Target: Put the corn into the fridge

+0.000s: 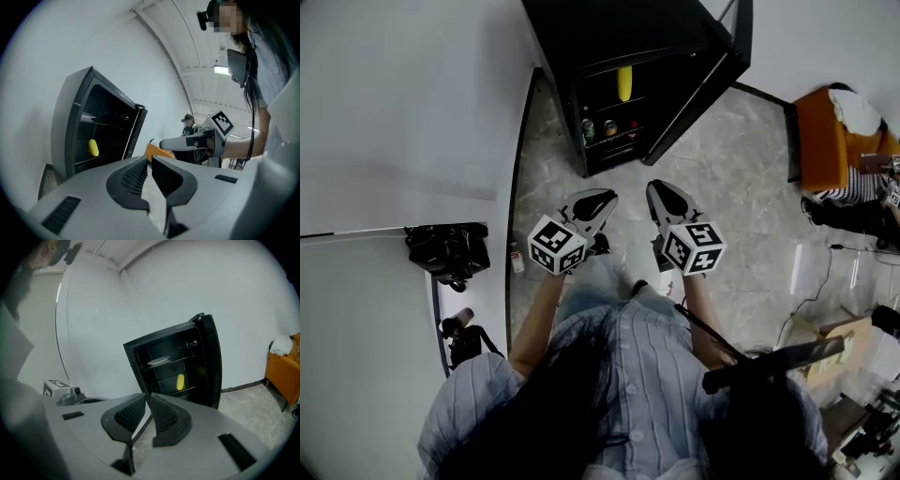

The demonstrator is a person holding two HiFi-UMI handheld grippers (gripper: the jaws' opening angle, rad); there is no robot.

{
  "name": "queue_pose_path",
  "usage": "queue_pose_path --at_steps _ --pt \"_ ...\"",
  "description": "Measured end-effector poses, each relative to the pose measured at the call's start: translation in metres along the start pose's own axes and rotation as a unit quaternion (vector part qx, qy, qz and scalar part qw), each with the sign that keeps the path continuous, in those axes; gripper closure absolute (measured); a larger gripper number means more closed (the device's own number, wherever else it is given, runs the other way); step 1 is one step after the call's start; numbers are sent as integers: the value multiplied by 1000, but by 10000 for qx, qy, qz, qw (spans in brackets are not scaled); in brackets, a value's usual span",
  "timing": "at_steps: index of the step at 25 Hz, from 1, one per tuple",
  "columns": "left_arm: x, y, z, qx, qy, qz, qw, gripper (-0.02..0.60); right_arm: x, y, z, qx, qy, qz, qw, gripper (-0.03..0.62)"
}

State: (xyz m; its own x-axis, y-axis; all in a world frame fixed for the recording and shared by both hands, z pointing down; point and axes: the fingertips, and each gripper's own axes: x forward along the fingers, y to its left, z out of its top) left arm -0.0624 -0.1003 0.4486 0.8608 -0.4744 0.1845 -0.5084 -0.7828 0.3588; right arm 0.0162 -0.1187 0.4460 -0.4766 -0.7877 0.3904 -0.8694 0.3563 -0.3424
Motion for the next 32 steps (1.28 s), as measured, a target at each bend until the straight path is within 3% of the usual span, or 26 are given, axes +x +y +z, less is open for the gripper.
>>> queue_pose_path --at_steps 5,12,32 --pt "7 -20 2 97 -60 165 9998 563 -21 -1 -6 -150 29 196 9997 550" --pt "2 -87 -3 157 -216 451 9986 563 -76 1 -22 -348 6 519 9980 553" --pt "-36 -246 -58 261 -573 1066 9923 563 -229 26 -93 -676 -44 1172 9908 556"
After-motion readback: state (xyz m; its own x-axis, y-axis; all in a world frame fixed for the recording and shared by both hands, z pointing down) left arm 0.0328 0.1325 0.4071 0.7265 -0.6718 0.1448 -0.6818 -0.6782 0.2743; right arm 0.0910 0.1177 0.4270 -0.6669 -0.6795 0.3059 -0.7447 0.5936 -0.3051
